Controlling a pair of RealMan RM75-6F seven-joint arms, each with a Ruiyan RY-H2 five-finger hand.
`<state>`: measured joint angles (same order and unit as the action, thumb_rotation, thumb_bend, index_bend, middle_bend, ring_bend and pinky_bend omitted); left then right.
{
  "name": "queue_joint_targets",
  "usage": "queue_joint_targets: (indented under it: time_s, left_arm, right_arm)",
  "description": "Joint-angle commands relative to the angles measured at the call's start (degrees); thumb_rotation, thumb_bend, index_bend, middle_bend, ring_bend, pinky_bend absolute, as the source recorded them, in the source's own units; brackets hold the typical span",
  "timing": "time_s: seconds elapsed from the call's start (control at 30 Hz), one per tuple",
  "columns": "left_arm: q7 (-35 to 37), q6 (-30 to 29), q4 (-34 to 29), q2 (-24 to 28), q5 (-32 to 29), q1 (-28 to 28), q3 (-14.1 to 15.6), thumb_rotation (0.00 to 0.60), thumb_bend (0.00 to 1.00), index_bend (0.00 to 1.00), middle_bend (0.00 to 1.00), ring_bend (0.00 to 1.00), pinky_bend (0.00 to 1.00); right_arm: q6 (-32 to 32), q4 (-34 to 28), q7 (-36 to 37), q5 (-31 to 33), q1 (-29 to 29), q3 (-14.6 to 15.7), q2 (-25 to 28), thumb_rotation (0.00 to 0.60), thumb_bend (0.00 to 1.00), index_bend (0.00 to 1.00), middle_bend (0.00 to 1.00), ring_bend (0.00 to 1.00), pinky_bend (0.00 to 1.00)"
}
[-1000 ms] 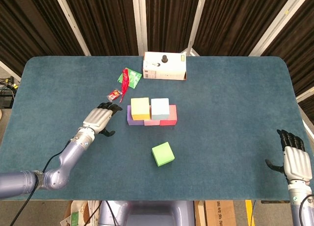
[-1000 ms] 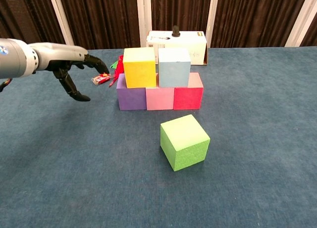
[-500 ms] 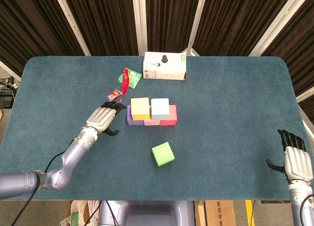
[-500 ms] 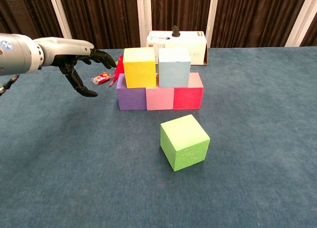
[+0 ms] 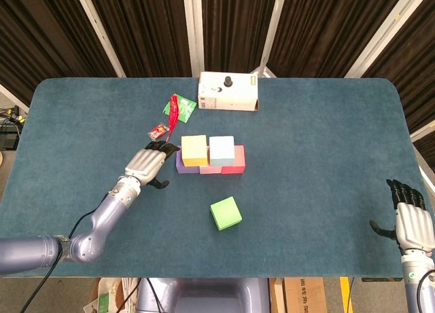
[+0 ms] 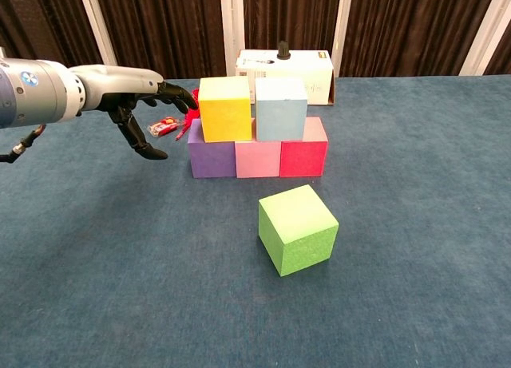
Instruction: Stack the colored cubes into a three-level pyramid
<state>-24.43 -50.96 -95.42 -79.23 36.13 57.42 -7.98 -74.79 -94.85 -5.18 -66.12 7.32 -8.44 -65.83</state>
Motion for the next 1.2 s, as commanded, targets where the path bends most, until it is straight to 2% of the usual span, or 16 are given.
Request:
queue_joint_targets:
  time_s: [0.03, 0.87, 1.2]
  left_arm:
    - [-0.1, 0.0, 0.1, -0.1, -0.1, 0.1, 0.0, 0.600, 0.35, 0.11, 0.08, 0.00, 0.00]
    - [-1.9, -0.4, 0.4, -2.0, -1.1, 1.2, -0.1, 0.600, 0.35, 0.10, 0.08, 0.00, 0.00]
    - [-2.2, -1.9, -0.3, -1.0, -1.0, 0.6, 0.0, 0.600, 0.35, 0.13, 0.08, 0.00, 0.00]
  right_arm:
    - [0.0, 0.0, 0.0, 0.0, 0.0, 0.0, 0.0, 0.600, 0.24, 0.07, 0.08, 0.00, 0.00]
    - [-0.1, -0.1, 0.6, 0.3, -0.2, -0.2, 0.5, 0.600, 0.24, 0.07, 0.08, 0.00, 0.00]
    - [0.0, -0.1, 0.6, 0.3, -0.1, -0.2, 0.4, 0.600, 0.24, 0.07, 0.08, 0.00, 0.00]
